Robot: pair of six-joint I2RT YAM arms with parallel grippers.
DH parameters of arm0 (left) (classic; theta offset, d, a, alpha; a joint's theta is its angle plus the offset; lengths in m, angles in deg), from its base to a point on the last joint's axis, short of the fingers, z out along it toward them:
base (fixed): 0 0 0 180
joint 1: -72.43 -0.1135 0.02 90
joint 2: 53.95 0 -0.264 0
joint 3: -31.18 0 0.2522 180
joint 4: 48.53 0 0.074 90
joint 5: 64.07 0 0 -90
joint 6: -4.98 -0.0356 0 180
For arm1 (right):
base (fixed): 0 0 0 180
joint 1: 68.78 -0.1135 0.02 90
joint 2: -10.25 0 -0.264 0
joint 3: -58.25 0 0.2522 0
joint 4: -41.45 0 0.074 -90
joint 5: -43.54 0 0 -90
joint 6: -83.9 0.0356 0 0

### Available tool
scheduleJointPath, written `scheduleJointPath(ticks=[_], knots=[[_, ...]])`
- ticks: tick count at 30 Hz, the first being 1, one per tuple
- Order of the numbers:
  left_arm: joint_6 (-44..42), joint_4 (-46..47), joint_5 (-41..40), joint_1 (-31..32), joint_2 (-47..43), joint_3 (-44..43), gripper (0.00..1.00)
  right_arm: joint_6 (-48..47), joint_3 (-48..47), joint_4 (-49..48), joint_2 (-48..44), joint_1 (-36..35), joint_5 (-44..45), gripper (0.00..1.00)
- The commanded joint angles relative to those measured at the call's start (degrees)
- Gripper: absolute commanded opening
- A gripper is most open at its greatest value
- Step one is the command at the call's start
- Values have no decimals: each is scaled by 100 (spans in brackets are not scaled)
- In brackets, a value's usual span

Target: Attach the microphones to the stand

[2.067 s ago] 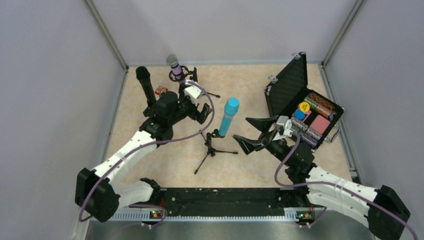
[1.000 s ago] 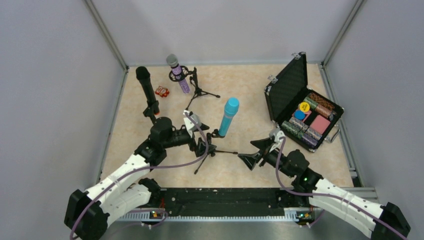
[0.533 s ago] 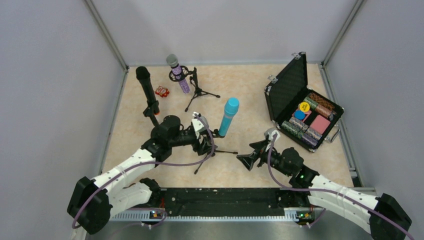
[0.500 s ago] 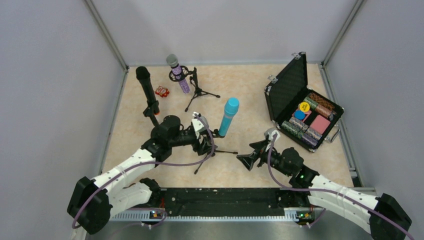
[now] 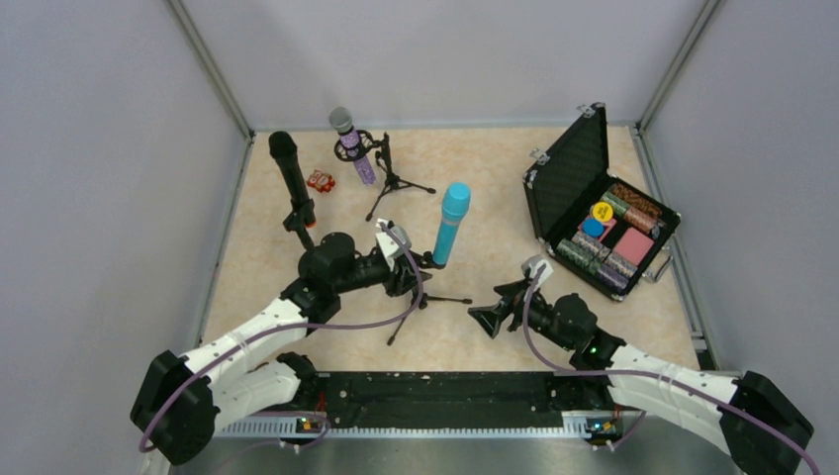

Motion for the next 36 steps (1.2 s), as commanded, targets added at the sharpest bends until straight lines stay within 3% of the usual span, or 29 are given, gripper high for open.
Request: scheduleJointPath(ticks=[1,8,18,36], knots=[[395,799,-387,192,-194,169,14,15,418,-834,410,-37,169,99],[373,679,-524,238,-147,-46,0,-294,148,-818,601,-34,-334,99],[578,754,-721,324,-151,-189,0,-557,-556,-1122,932,-34,-609,98],[959,1369,-992,709,-198,-435,0,-1112,-760,-2379,1614,-92,-705,92]])
